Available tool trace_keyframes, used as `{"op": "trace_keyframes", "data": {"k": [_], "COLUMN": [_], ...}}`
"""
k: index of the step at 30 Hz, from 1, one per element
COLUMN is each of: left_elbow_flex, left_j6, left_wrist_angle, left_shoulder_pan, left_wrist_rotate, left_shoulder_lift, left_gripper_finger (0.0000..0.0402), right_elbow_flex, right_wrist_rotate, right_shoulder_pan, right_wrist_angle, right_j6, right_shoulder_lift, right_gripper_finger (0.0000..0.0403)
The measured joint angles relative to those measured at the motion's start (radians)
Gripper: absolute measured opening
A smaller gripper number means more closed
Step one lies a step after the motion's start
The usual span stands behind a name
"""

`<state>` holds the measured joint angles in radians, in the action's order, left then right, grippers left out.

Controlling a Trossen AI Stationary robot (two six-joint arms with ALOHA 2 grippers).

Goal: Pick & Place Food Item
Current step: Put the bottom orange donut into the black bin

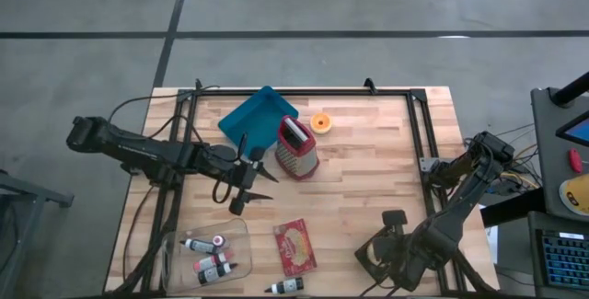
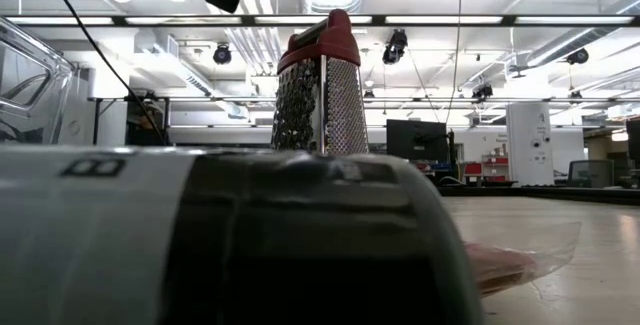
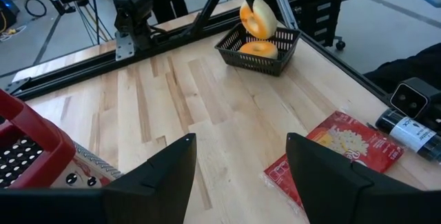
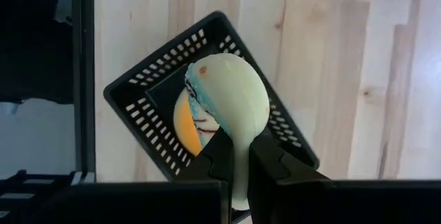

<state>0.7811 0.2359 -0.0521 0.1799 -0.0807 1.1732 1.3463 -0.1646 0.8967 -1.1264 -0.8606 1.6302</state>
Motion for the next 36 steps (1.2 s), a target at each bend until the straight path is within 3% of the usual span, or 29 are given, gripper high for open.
{"op": "trace_keyframes", "data": {"k": [11,36], "left_elbow_flex": [0.0,0.0], "left_j6": [0.0,-0.002], "left_wrist_angle": [0.0,0.0], "left_shoulder_pan": [0.0,0.0], "left_wrist_rotate": [0.0,0.0], "left_shoulder_lift": [0.0,0.0], "left_gripper_finger": [0.0227,0.0227], "right_elbow_flex": [-0.045,-0.144], "right_wrist_rotate": [0.086,0.156], "right_shoulder_pan": [0.0,-0.019], "right_wrist_angle": [0.054,0.159], "right_j6": [-0.025,0.011], "right_shoulder_lift": [0.0,0.0], "right_gripper_finger": [0.0008,0.0008]}}
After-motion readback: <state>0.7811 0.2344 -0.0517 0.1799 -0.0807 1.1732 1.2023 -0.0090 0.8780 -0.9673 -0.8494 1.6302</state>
